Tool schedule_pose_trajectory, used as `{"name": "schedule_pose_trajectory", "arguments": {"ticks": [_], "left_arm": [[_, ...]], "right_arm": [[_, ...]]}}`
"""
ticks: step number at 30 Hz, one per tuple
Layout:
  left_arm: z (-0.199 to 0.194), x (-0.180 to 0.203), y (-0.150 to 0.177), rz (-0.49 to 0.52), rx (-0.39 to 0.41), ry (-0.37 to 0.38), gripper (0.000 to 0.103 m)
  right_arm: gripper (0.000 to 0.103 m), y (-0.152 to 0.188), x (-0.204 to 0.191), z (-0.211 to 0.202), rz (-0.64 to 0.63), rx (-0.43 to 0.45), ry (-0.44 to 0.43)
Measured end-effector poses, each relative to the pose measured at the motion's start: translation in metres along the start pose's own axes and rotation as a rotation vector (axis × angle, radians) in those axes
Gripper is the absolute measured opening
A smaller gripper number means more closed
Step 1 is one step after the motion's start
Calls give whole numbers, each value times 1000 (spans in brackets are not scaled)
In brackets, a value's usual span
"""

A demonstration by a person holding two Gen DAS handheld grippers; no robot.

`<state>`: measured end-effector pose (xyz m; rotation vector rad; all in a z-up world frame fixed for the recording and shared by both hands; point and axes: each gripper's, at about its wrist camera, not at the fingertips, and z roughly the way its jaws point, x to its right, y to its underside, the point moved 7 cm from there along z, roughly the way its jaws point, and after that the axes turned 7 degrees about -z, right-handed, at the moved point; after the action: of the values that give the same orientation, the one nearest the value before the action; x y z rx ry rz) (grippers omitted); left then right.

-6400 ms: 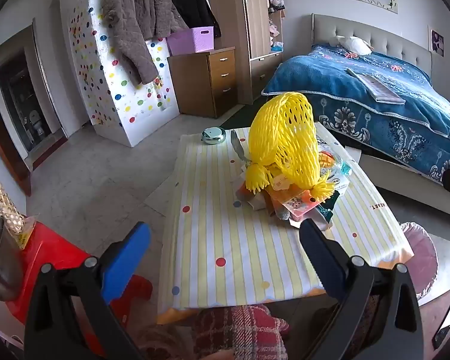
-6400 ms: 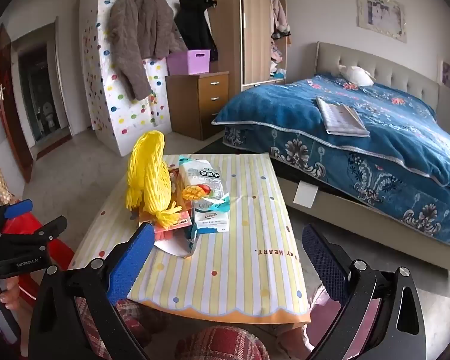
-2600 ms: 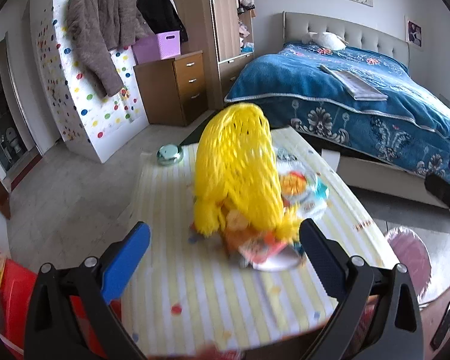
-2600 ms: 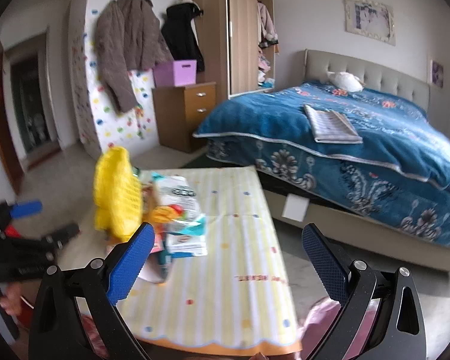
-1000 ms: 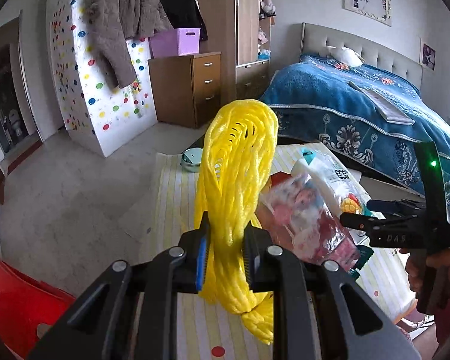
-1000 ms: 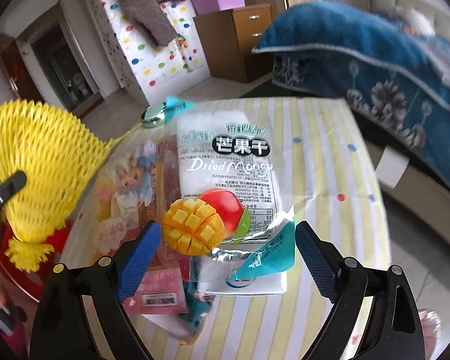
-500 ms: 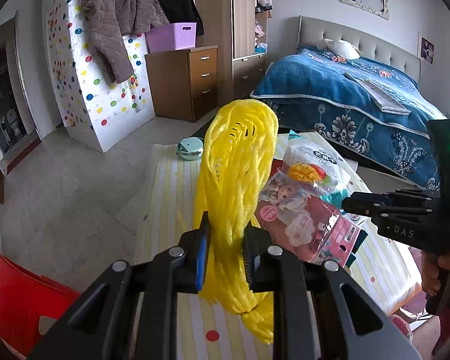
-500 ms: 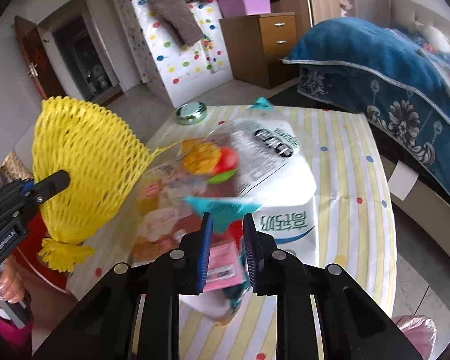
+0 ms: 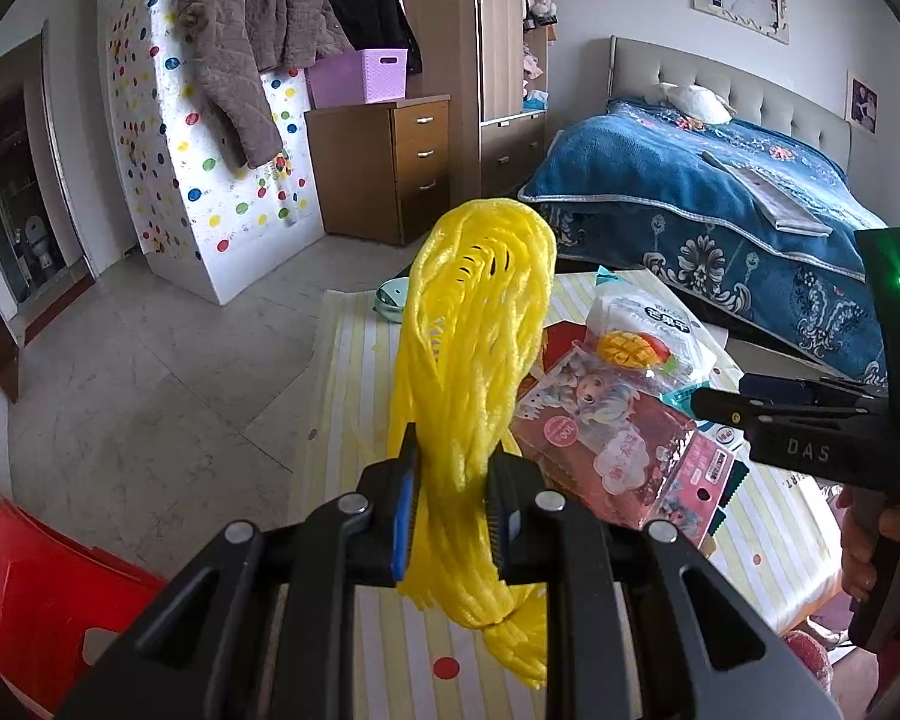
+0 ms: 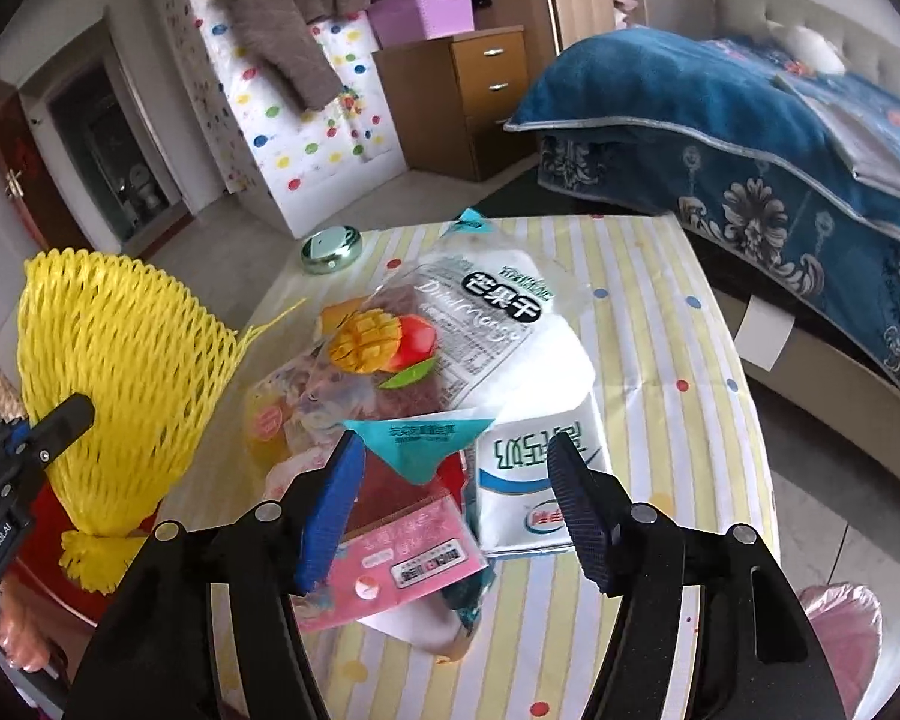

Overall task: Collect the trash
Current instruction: 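Lift the yellow net with the left tool while the right tool grasps the mango snack bag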

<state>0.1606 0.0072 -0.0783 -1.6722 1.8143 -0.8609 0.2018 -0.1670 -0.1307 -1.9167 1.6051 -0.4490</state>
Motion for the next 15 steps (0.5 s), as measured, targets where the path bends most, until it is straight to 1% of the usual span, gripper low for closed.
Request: {"name": "schedule_pose_trajectory", "arguments": {"ticks": [4, 7, 9, 11, 15], "left_arm": [[2, -6, 4, -9, -6, 0, 18], [3, -9, 7, -18, -16, 3, 18], [2, -11, 8, -17, -17, 4, 18], [0, -12, 6, -16, -10, 2, 18], [-4, -11, 0, -17, 7, 4, 18]], "right_arm": [[64, 13, -21, 3, -91, -43, -42], [65, 21, -26, 9, -128, -66, -27], [65, 21, -22, 8, -103, -53, -32], [65, 15, -14, -1, -48, -10, -44], [63, -1, -6, -10, 8, 40, -9]]}}
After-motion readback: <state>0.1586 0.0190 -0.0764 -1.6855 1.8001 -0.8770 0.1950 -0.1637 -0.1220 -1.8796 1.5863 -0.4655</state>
